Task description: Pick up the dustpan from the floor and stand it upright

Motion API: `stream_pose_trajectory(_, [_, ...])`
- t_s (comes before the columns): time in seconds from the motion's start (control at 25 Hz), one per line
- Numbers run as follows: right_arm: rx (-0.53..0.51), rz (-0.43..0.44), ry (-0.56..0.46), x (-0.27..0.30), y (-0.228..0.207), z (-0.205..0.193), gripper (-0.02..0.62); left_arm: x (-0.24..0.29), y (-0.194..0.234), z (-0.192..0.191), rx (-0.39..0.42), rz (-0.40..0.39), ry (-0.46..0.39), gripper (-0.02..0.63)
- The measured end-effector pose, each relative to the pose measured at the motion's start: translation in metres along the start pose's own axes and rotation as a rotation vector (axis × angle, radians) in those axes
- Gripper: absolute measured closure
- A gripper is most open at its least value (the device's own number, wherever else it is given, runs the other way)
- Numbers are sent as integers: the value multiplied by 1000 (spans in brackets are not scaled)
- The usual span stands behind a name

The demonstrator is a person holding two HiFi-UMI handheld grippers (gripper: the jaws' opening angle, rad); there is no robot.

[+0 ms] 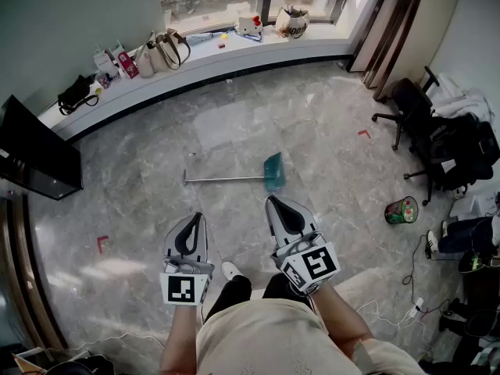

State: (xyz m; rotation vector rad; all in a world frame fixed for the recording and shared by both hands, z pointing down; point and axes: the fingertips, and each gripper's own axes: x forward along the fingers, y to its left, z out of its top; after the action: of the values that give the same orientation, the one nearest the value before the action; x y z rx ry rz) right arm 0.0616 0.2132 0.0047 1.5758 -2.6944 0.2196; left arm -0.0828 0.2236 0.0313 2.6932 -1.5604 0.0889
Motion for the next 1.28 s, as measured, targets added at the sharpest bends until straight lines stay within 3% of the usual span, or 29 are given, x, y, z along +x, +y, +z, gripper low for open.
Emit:
stream_pose_trajectory(0.4, [23,27,23,68,18,-17,577,12,83,-14,17,60,19,595])
stream_pose_trajectory(0.76, [38,160,12,149,7,-12,577,44,119,-1,77,131,2,595])
stream_pose_trajectory(1.0, [-9,242,94,221,24,-33,577,66,184,-18,6,192,-4,595])
stream_pose_trajectory(1.28, [-30,239,196,339,41,-87,577,112,286,-76,-74,196,8,595])
